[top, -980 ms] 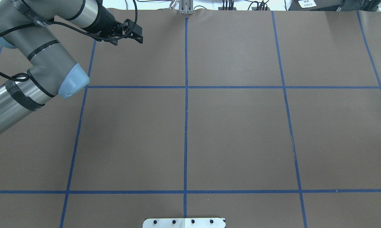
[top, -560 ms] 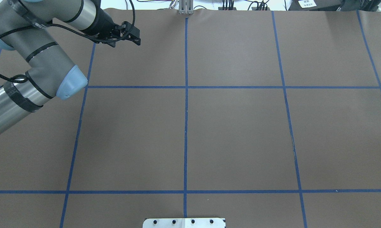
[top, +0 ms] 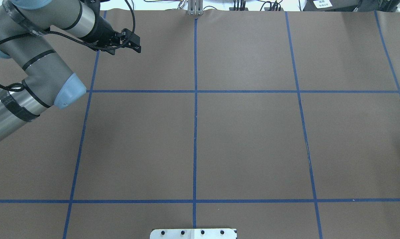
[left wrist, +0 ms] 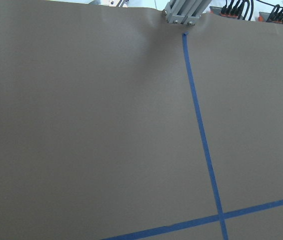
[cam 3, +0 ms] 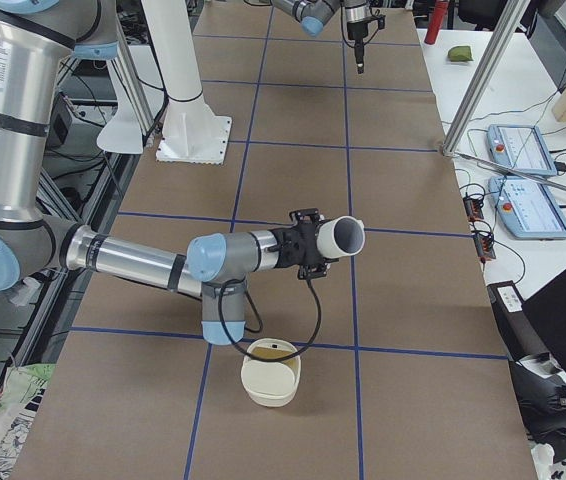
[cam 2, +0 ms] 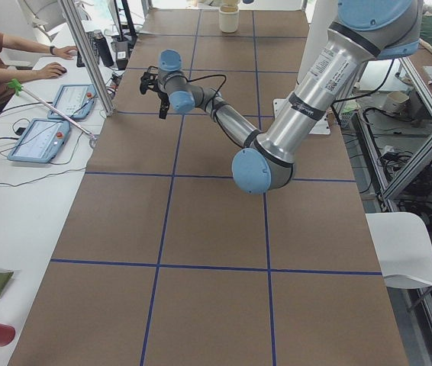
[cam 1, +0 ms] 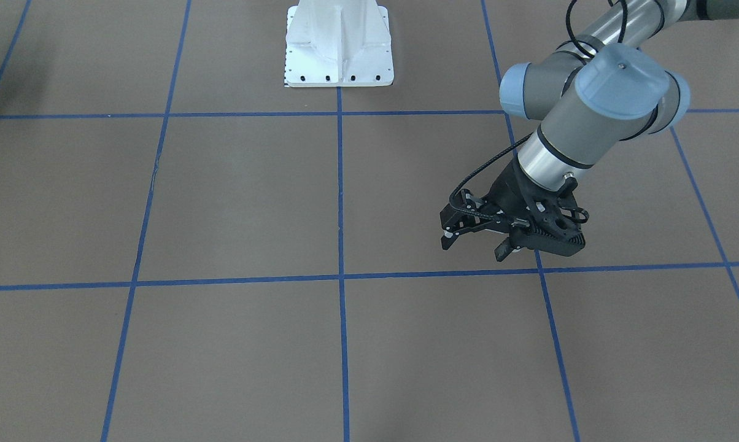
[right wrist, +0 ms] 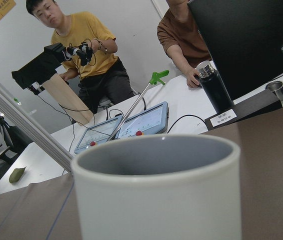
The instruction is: Left arm hands cup to right arm to dump lemon
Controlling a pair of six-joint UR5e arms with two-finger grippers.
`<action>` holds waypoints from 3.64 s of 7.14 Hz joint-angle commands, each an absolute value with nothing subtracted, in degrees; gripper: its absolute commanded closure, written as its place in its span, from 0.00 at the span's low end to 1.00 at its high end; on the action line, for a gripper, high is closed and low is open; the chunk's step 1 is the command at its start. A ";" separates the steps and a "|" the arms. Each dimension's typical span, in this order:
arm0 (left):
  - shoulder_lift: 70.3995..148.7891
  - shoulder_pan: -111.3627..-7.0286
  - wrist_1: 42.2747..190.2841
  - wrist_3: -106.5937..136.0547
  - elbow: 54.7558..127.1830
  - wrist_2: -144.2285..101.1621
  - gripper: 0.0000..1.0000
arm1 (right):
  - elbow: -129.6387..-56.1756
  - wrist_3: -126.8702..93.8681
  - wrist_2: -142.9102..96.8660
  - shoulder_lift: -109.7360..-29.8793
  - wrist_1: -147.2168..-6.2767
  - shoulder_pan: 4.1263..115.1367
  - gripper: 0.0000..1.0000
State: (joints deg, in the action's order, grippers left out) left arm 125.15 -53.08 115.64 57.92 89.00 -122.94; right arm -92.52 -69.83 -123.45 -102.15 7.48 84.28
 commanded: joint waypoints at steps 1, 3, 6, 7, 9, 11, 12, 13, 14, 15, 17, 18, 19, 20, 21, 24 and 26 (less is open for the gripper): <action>124.28 -53.00 115.84 57.92 88.95 -122.87 0.00 | -97.20 -53.61 -122.53 -94.52 -12.85 83.68 0.75; 124.19 -53.00 115.40 58.01 88.95 -123.57 0.00 | -97.21 -41.89 -112.83 -88.18 -24.83 78.08 0.75; 124.28 -53.00 115.14 58.09 88.77 -123.75 0.00 | -97.21 -33.76 -87.43 -80.28 -37.66 61.93 0.76; 124.36 -52.91 115.14 58.53 88.68 -126.53 0.00 | -97.21 -33.75 -76.66 -77.37 -41.10 53.96 0.76; 126.11 -52.82 112.61 61.41 88.68 -128.58 0.00 | -97.21 -34.45 -62.38 -71.14 -47.87 42.07 0.74; 129.53 -52.82 112.59 72.36 88.68 -128.67 0.00 | -96.95 -35.32 -49.19 -64.19 -56.39 31.51 0.73; 131.03 -52.82 112.59 76.68 89.12 -129.98 0.00 | -96.77 -36.12 -44.35 -61.81 -58.25 27.72 0.73; 132.52 -52.91 112.59 79.25 89.38 -133.73 0.00 | -96.42 -37.86 -41.95 -60.57 -58.36 25.51 0.73; 133.93 -52.82 112.59 83.02 89.99 -134.29 0.00 | -95.98 -37.88 -38.79 -60.30 -58.71 23.49 0.73; 135.86 -52.74 112.67 87.49 89.91 -134.38 0.00 | -93.71 -37.88 -36.76 -57.68 -59.49 22.25 0.73; 139.38 -51.16 112.68 91.74 89.04 -134.12 0.00 | -92.11 -37.88 -32.89 -55.99 -59.50 20.31 0.73; 140.18 -50.46 112.68 91.76 87.64 -134.03 0.00 | -92.11 -37.88 -31.74 -55.90 -59.50 19.35 0.73; 140.36 -49.84 113.20 91.58 86.50 -133.95 0.00 | -92.11 -37.88 -30.51 -55.90 -59.50 18.55 0.73; 141.84 -49.83 113.20 91.58 84.74 -133.95 0.02 | -92.11 -37.88 -29.45 -55.90 -59.50 18.11 0.73; 142.99 -49.66 113.29 91.58 82.99 -133.95 0.07 | -92.11 -37.88 -29.01 -55.90 -59.50 17.93 0.73; 142.91 -47.38 113.38 91.23 82.27 -133.95 0.13 | -92.11 -37.88 -29.00 -55.72 -59.50 17.93 0.73; 142.91 -45.97 113.47 91.14 82.00 -133.95 0.18 | -92.11 -37.88 -29.00 -55.37 -59.50 17.93 0.73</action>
